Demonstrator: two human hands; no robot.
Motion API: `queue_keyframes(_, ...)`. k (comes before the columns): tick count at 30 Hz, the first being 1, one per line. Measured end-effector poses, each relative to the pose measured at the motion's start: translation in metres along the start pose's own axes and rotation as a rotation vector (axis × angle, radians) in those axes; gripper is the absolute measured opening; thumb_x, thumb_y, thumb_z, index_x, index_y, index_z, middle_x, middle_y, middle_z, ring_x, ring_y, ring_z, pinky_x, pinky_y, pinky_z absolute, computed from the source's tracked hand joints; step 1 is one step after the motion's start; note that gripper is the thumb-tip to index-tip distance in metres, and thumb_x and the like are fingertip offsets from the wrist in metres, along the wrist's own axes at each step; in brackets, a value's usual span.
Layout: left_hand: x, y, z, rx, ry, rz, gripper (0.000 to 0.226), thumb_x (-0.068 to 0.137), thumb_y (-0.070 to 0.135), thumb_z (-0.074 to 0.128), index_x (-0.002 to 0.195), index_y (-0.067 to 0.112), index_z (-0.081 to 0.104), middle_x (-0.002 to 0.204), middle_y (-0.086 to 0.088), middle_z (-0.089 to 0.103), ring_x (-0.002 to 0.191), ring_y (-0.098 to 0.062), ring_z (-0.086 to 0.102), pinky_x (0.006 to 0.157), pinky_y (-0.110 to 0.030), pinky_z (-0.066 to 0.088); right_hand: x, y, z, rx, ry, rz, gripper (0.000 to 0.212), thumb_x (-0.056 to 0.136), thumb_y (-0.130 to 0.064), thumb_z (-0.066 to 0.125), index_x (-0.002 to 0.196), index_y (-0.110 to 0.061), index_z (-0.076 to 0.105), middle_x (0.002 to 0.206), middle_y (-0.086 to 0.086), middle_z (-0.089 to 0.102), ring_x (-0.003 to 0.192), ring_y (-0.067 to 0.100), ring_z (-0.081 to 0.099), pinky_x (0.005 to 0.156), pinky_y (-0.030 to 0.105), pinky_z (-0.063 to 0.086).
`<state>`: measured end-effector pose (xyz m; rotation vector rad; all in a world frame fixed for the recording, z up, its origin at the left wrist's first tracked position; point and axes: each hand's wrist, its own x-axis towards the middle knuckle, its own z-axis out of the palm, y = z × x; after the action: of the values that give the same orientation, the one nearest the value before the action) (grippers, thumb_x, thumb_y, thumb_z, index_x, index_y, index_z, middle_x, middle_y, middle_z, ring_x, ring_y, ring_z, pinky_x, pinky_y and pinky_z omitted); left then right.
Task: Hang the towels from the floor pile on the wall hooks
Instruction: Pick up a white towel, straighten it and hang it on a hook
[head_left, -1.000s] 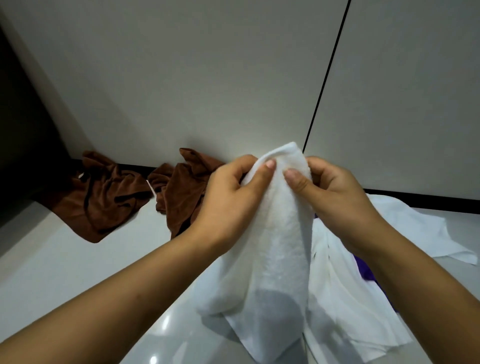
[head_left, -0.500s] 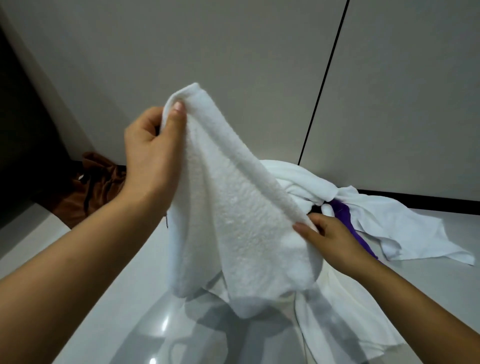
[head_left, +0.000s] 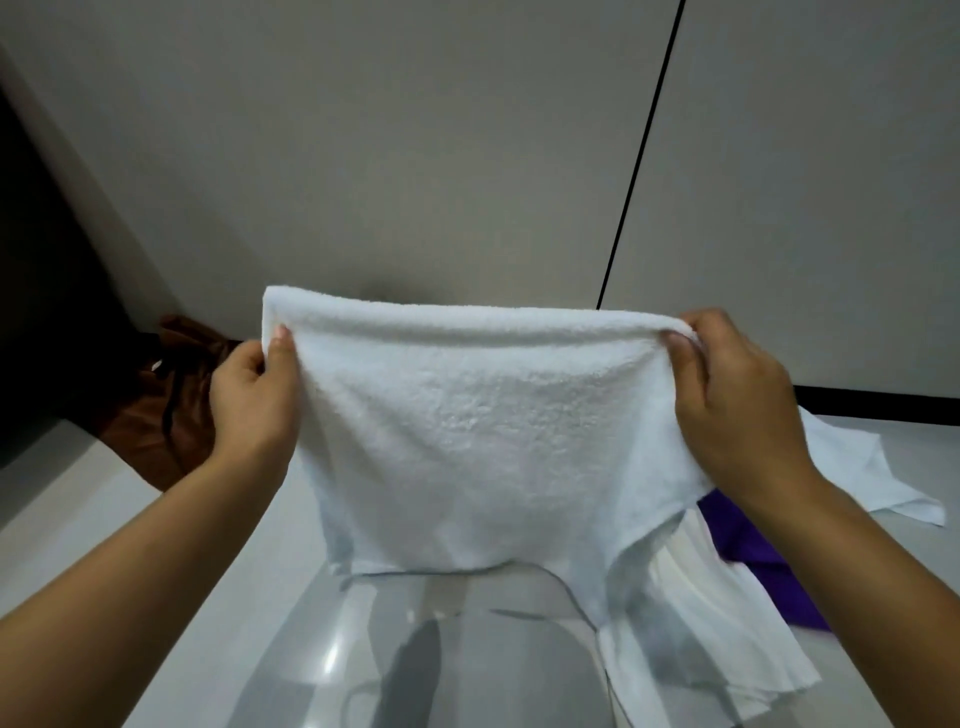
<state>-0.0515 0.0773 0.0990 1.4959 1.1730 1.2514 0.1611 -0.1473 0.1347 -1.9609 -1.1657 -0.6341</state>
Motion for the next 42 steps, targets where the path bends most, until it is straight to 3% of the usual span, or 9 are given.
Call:
queue_keyframes(6,-0.002,-0.026,0.005,0.187,-0.13,-0.184,0.041,0.097,0.03,0.045,0.063,0.008,0.04,0.065,-0.005,0.038,0.06,-0.017,0.035,0.058,-0.029,0.031,-0.003,-0.007,-0.003,-0.17,0.0,-0.269,0.031,0.093,-0.022,0.037,0.091,-0.002,0.06,0.071,0.011,0.061,0.049,0.033,0.055,0.044,0.032,0.046)
queue_keyframes(10,-0.004,-0.041,0.0,0.391,-0.334,-0.286,0.031,0.096,0.023,0.048,0.071,0.004,0.051,0.083,-0.014,0.053,0.08,-0.028,0.049,0.076,-0.039,0.046,-0.007,-0.015,0.001,-0.183,-0.058,-0.337,0.029,0.091,-0.021,0.039,0.093,-0.004,0.062,0.075,0.008,0.063,0.051,0.034,0.057,0.039,0.035,0.047)
queue_keyframes(14,-0.017,-0.03,0.002,0.627,-0.619,-0.169,0.04,0.097,0.022,0.046,0.06,0.011,0.036,0.063,-0.006,0.04,0.059,-0.019,0.038,0.056,-0.028,0.03,-0.004,-0.031,0.0,-0.156,-0.071,-0.409,0.022,0.089,-0.016,0.045,0.089,-0.004,0.063,0.073,0.007,0.063,0.053,0.03,0.058,0.039,0.033,0.047)
queue_keyframes(21,-0.061,0.038,0.036,0.091,-0.901,0.049,0.048,0.094,0.047,0.036,0.108,0.011,0.065,0.107,0.006,0.067,0.1,-0.002,0.059,0.085,-0.009,0.042,-0.012,-0.05,0.013,-0.187,-0.169,-0.461,0.006,0.079,-0.005,0.057,0.082,-0.007,0.062,0.066,0.006,0.06,0.042,0.028,0.052,0.032,0.032,0.042)
queue_keyframes(25,-0.083,0.057,0.046,-0.109,-0.971,0.086,0.062,0.082,0.056,0.038,0.082,-0.003,0.057,0.071,-0.003,0.053,0.067,-0.01,0.05,0.07,-0.023,0.042,-0.007,-0.05,0.007,-0.157,-0.122,-0.428,0.028,0.09,-0.022,0.04,0.083,-0.007,0.062,0.066,0.005,0.061,0.046,0.029,0.054,0.033,0.031,0.043)
queue_keyframes(30,-0.085,0.055,0.042,-0.02,-0.922,0.108,0.044,0.067,0.059,0.053,0.076,0.016,0.058,0.06,0.017,0.053,0.054,0.001,0.048,0.052,-0.012,0.039,-0.007,-0.046,0.003,-0.144,-0.106,-0.374,0.03,0.091,-0.026,0.038,0.084,-0.008,0.06,0.065,0.004,0.059,0.045,0.029,0.053,0.035,0.035,0.045)
queue_keyframes(34,-0.082,0.042,0.04,0.127,-0.94,0.178,0.037,0.071,0.048,0.071,0.076,0.014,0.059,0.065,0.012,0.051,0.058,-0.001,0.047,0.056,-0.014,0.039,-0.006,-0.048,0.003,-0.134,-0.085,-0.346,0.028,0.09,-0.026,0.04,0.085,-0.007,0.06,0.066,0.004,0.061,0.045,0.029,0.053,0.036,0.034,0.046)
queue_keyframes(37,-0.082,0.04,0.04,0.105,-1.059,0.066,0.044,0.079,0.038,0.072,0.083,-0.005,0.062,0.076,-0.011,0.06,0.069,-0.019,0.058,0.07,-0.033,0.051,-0.005,-0.049,0.003,-0.139,-0.076,-0.338,0.027,0.091,-0.026,0.042,0.085,-0.008,0.061,0.066,0.004,0.061,0.047,0.029,0.054,0.037,0.034,0.047)
queue_keyframes(42,-0.078,0.038,0.036,0.083,-1.052,-0.089,0.046,0.072,0.043,0.069,0.083,-0.002,0.069,0.085,-0.006,0.073,0.079,-0.016,0.069,0.075,-0.027,0.055,-0.002,-0.044,-0.004,-0.139,-0.056,-0.242,0.02,0.09,-0.023,0.047,0.087,-0.008,0.061,0.068,0.003,0.061,0.051,0.028,0.055,0.044,0.034,0.048)
